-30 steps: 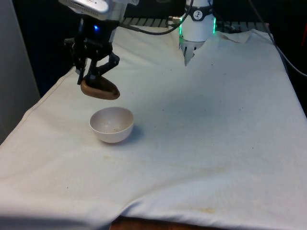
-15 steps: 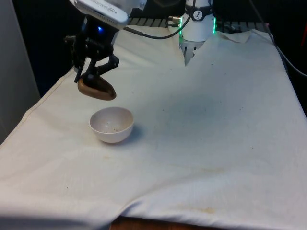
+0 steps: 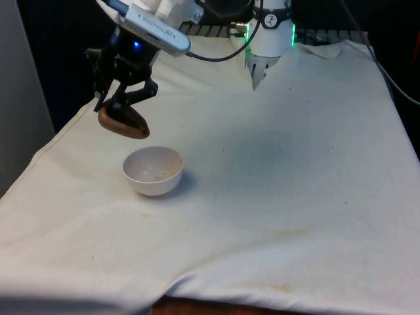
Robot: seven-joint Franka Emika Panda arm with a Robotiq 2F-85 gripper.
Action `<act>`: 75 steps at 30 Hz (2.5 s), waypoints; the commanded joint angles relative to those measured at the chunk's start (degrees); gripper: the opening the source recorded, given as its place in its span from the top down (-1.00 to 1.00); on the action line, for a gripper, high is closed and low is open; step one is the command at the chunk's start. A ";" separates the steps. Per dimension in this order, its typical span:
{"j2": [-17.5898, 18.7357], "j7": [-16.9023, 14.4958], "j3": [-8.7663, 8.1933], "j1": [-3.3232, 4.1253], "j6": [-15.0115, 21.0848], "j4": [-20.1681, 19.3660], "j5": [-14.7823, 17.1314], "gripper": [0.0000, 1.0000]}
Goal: Pour the coffee beans from the cup into the bowl.
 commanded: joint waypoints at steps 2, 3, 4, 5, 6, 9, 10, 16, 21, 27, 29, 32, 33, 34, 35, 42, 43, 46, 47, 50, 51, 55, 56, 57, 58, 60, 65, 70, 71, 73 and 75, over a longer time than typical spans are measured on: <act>0.23 1.38 -0.57 0.69 -0.11 0.23 -1.60 1.00; 0.23 1.72 -0.52 0.80 -0.17 0.23 -2.06 1.00; 0.29 2.23 -0.52 0.92 -0.23 0.23 -2.64 1.00; 0.29 2.75 -0.52 1.03 -0.29 0.29 -3.27 1.00; 0.34 3.27 -0.46 1.09 -0.34 0.23 -3.84 1.00; 0.40 4.41 -0.40 1.43 -0.52 0.23 -5.10 1.00; 0.46 5.56 -0.29 1.66 -0.57 0.23 -6.30 1.00; 0.97 9.74 0.06 2.46 -0.92 -0.06 -10.49 1.00; 1.32 11.92 0.29 2.75 -1.09 -0.06 -12.61 1.00; 2.12 15.47 0.57 3.27 -1.38 -0.11 -16.04 1.00; 2.23 15.93 0.57 3.32 -1.43 -0.11 -16.44 1.00; 2.52 17.19 0.57 3.50 -1.55 -0.11 -17.70 1.00; 2.69 17.88 0.57 3.61 -1.66 -0.17 -18.45 1.00; 2.69 18.22 0.57 3.67 -1.83 -0.29 -18.91 1.00; 2.69 18.51 0.57 3.72 -2.01 -0.29 -19.25 1.00; 2.75 20.23 0.57 4.18 -3.90 -0.34 -22.06 1.00; 2.69 20.45 0.63 4.24 -4.18 -0.34 -22.40 1.00; 2.69 21.03 0.69 4.47 -4.93 -0.34 -23.32 1.00; 2.69 21.31 0.80 4.58 -5.21 -0.34 -23.78 1.00; 2.69 22.57 1.38 4.87 -6.76 -0.29 -25.61 1.00; 2.69 22.92 1.55 4.93 -7.22 -0.29 -26.07 1.00; 2.75 23.84 2.06 5.16 -8.48 -0.17 -27.44 1.00; 2.75 24.52 2.41 5.33 -9.34 -0.17 -28.36 1.00; 2.75 24.87 2.58 5.39 -9.80 -0.23 -28.82 1.00; 2.75 25.15 2.81 5.39 -10.20 -0.23 -29.22 1.00; 2.86 25.10 3.32 4.98 -10.49 0.00 -29.22 1.00; 2.75 27.16 4.35 5.67 -13.29 -0.29 -32.26 1.00; 2.81 28.19 5.27 5.73 -15.07 -0.40 -33.75 1.00; 2.81 28.76 5.73 5.73 -15.99 -0.46 -34.61 1.00; 2.86 29.28 6.13 5.73 -16.84 -0.52 -35.35 1.00; 2.92 29.74 6.59 5.73 -17.82 -0.52 -36.10 1.00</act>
